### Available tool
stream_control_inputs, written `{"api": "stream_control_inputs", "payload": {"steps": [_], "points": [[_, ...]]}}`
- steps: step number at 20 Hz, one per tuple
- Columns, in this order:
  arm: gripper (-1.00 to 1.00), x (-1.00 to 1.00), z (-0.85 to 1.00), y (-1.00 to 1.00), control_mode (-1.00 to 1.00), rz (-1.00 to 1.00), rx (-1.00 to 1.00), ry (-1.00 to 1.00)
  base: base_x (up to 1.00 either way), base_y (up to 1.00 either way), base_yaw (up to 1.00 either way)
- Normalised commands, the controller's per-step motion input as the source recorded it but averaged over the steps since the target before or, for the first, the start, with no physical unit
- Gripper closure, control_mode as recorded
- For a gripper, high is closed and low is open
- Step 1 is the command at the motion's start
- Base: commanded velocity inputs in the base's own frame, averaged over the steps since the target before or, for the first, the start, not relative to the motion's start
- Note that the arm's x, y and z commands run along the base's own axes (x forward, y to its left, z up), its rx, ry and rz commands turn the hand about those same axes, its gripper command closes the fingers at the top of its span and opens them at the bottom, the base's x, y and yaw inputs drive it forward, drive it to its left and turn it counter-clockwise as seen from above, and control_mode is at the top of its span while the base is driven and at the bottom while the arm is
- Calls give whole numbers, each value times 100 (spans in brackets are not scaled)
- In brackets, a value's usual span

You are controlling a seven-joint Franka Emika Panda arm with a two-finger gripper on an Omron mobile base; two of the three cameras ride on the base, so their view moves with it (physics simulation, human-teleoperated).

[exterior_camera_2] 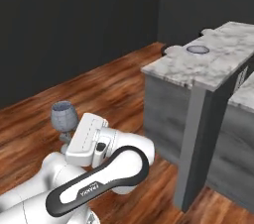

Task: Retrieve the wine glasses from the counter and place one next to each plate.

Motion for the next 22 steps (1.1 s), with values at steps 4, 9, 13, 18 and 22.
{"api": "stream_control_inputs", "payload": {"steps": [4, 9, 13, 18, 22], "points": [[100, 0, 0, 0, 100, 0, 0, 0, 99, 100, -44], [100, 0, 0, 0, 100, 0, 0, 0, 100, 100, -44], [100, 0, 0, 0, 100, 0, 0, 0, 100, 100, -44], [100, 0, 0, 0, 100, 0, 0, 0, 100, 100, -44], [100, 0, 0, 0, 100, 0, 0, 0, 100, 100, -44]]}}
